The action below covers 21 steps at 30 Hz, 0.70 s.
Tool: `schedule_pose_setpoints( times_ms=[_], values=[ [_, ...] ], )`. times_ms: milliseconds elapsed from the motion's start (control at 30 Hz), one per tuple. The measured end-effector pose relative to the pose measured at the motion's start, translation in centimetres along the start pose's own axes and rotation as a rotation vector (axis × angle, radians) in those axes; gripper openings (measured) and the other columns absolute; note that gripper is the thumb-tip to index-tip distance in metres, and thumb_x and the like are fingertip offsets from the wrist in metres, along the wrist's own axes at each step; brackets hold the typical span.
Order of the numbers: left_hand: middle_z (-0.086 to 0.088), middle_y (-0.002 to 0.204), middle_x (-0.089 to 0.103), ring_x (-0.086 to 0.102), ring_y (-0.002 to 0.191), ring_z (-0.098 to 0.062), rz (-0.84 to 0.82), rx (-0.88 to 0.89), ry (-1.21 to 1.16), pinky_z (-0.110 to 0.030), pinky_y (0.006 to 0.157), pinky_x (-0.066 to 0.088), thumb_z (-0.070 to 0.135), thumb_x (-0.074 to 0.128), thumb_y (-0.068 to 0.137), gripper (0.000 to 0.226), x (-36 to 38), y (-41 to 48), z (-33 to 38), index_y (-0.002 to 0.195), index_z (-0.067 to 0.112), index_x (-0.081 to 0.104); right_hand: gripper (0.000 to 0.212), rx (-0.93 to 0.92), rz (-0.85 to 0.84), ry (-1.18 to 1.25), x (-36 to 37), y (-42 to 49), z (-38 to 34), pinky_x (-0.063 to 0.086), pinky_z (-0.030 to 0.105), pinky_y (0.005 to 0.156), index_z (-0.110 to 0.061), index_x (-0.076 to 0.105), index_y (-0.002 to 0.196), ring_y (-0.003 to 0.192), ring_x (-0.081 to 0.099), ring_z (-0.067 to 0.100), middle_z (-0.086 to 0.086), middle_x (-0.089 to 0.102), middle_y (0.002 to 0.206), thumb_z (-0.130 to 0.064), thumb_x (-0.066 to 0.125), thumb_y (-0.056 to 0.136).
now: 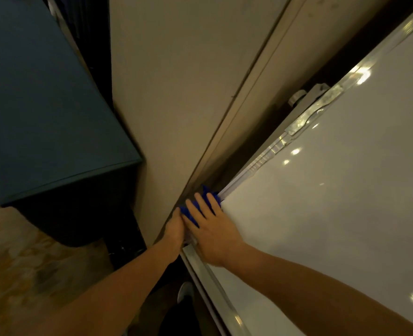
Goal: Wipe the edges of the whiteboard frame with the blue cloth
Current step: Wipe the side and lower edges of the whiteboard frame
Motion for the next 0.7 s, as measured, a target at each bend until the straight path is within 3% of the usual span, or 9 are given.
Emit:
schedule_pose_setpoints(
  times_ms=[100, 133, 200, 300, 367, 500, 567, 633, 700],
  values=[
    [-0.008, 0.103, 0.074, 0.070, 0.097, -0.025, -0.082, 0.095, 0.191, -0.046, 0.089, 0.055, 0.061, 0.036, 0.096, 0.058, -0.1, -0.2, -0.1, 0.117, 0.017, 0.068, 0.066, 0.057, -0.048, -0.086, -0.1, 0.4, 1.2, -0.017, 0.060, 0.113, -0.022, 0.024, 0.153, 0.146, -0.015, 0.042, 0.013, 0.006, 0.164, -0.049, 0.018, 0.093],
    [-0.012, 0.110, 0.072, 0.067, 0.104, -0.028, -0.136, 0.174, 0.305, -0.051, 0.097, 0.051, 0.069, 0.037, 0.090, 0.067, 0.0, -0.4, 0.2, 0.118, 0.017, 0.068, 0.065, 0.061, -0.042, -0.126, -0.7, 0.4, 2.4, -0.015, 0.061, 0.113, -0.023, 0.025, 0.153, 0.146, -0.014, 0.042, 0.012, 0.005, 0.164, -0.048, 0.023, 0.093],
    [-0.016, 0.118, 0.068, 0.063, 0.109, -0.029, -0.218, 0.338, 0.609, -0.054, 0.101, 0.046, 0.089, 0.032, 0.076, 0.095, 0.3, -1.1, 0.4, 0.120, 0.011, 0.065, 0.069, 0.104, -0.021, -0.174, -2.3, 0.0, 5.9, -0.013, 0.063, 0.113, -0.022, 0.033, 0.150, 0.147, -0.010, 0.042, 0.012, 0.011, 0.163, -0.044, 0.052, 0.087],
    [-0.009, 0.155, 0.037, 0.038, 0.139, -0.025, -0.188, 0.408, 0.954, -0.041, 0.117, 0.029, 0.097, 0.028, 0.066, 0.120, 0.7, -1.5, 0.7, 0.150, 0.013, 0.033, 0.080, 0.265, 0.063, -0.152, -4.4, -1.8, 10.2, -0.006, 0.065, 0.114, -0.023, 0.040, 0.147, 0.147, -0.007, 0.045, 0.013, 0.017, 0.162, -0.041, 0.070, 0.075],
    [-0.003, 0.163, 0.021, 0.024, 0.147, -0.023, -0.209, 0.456, 1.092, -0.041, 0.119, 0.024, 0.095, 0.033, 0.068, 0.119, 1.3, -1.6, 0.4, 0.156, 0.018, 0.014, 0.076, 0.298, 0.099, -0.108, -4.1, -2.6, 8.9, -0.002, 0.066, 0.114, -0.029, 0.034, 0.150, 0.146, -0.011, 0.046, 0.013, 0.011, 0.163, -0.048, 0.060, 0.081],
    [-0.006, 0.159, 0.025, 0.033, 0.142, -0.028, -0.286, 0.617, 1.300, -0.047, 0.112, 0.036, 0.074, 0.045, 0.071, 0.107, 2.3, -1.7, -0.2, 0.156, 0.022, 0.007, 0.060, 0.177, -0.066, -0.058, -0.7, -2.2, 2.9, -0.011, 0.062, 0.113, -0.036, 0.018, 0.153, 0.144, -0.025, 0.041, 0.008, -0.007, 0.163, -0.057, 0.015, 0.098],
    [-0.003, 0.163, 0.015, 0.022, 0.147, -0.028, -0.240, 0.529, 1.340, -0.048, 0.117, 0.029, 0.087, 0.045, 0.065, 0.121, 1.7, -1.6, -0.5, 0.156, 0.020, 0.000, 0.058, 0.179, -0.073, -0.120, -0.9, -1.8, 4.1, -0.011, 0.064, 0.112, -0.038, 0.017, 0.153, 0.143, -0.027, 0.043, 0.008, -0.010, 0.163, -0.057, 0.021, 0.098],
    [-0.003, 0.166, 0.006, 0.012, 0.150, -0.026, -0.218, 0.448, 1.353, -0.049, 0.120, 0.022, 0.098, 0.042, 0.059, 0.134, 1.2, -1.5, -0.7, 0.156, 0.019, -0.006, 0.065, 0.194, -0.062, -0.204, -1.8, -2.0, 6.9, -0.010, 0.067, 0.111, -0.038, 0.020, 0.151, 0.142, -0.025, 0.047, 0.012, -0.009, 0.163, -0.057, 0.040, 0.092],
    [-0.003, 0.166, 0.005, 0.012, 0.150, -0.025, -0.207, 0.452, 1.353, -0.050, 0.120, 0.022, 0.100, 0.040, 0.058, 0.136, 1.5, -1.6, -0.3, 0.155, 0.018, -0.007, 0.066, 0.285, -0.015, -0.206, -2.8, -2.8, 9.4, -0.008, 0.066, 0.112, -0.035, 0.021, 0.151, 0.143, -0.023, 0.047, 0.012, -0.009, 0.162, -0.055, 0.041, 0.091]
  ],
)
Point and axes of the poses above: each hand's wrist, its own y-axis towards the middle knuckle, its own x-axis out of the palm, z = x × y, the point moved 4 cm from there along y, towards the middle knuckle
